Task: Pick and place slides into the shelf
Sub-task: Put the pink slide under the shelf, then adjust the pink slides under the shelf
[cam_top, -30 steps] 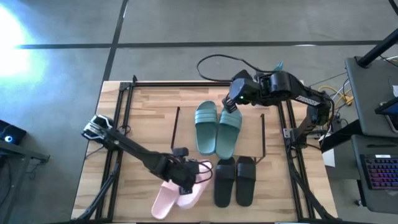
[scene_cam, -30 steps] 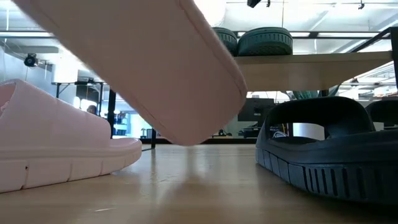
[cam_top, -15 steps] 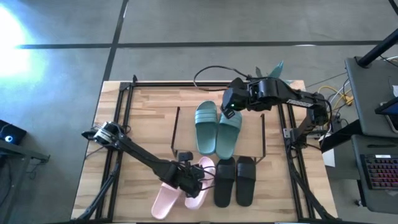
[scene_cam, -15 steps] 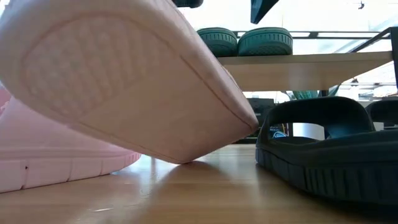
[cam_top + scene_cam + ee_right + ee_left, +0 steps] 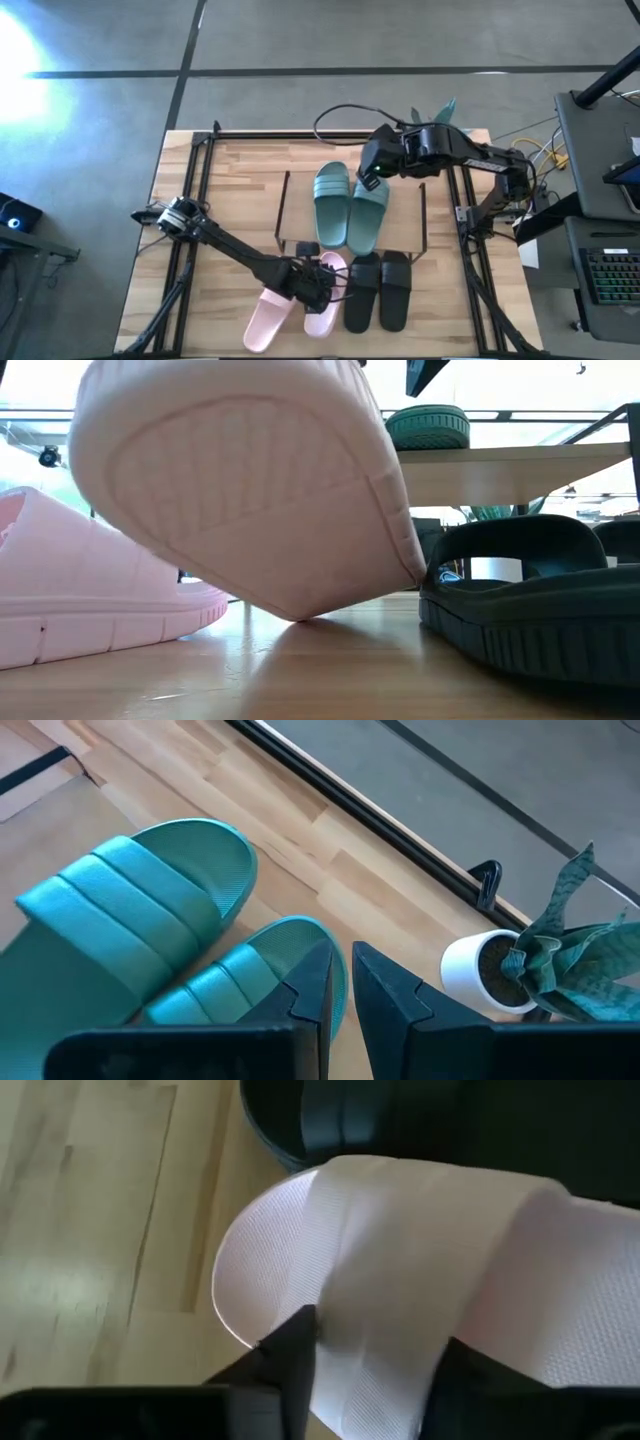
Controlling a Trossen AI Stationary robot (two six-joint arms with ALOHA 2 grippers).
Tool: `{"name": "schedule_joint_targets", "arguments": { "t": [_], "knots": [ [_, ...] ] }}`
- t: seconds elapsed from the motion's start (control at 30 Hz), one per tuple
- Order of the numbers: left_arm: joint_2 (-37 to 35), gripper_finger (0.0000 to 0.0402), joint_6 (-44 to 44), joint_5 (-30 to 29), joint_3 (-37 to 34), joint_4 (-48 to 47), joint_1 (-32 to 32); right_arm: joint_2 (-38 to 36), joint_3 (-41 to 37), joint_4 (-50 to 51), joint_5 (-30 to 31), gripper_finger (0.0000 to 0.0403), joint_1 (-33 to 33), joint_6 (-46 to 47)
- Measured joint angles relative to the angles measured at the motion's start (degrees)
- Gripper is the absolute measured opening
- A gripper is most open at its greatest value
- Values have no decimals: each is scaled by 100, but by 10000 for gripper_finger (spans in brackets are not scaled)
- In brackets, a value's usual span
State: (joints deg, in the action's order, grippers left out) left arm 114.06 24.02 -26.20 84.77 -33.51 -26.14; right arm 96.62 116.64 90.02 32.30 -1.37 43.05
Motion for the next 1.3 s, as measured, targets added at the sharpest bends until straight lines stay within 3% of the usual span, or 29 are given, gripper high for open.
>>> {"name": "schedule_joint_targets", "arguments": {
  "t": [0.33, 0.5, 0.83, 1.03, 1.2, 1.3],
  "knots": [
    [-35, 213, -64, 290, 24, -84, 3, -240, 2, -1, -35, 36, 0, 0],
    [-247, 241, -50, 313, 112, -814, -1, -322, 0, 0, -103, 36, 0, -9],
    [-1807, 244, 863, 378, 33, -1692, -151, -367, -4, 0, -103, 36, 0, -178],
    [-2616, 223, 539, 889, -677, -2636, -1093, -367, -7, -2, -121, 36, 0, -429],
    [-2789, 198, 519, 1088, -1265, -2031, -2020, -367, -26, -4, -110, 36, 0, -652],
    [-2644, 194, 503, 438, -1425, -1597, -2346, -367, -52, 0, -92, 36, 0, -739]
  ]
}}
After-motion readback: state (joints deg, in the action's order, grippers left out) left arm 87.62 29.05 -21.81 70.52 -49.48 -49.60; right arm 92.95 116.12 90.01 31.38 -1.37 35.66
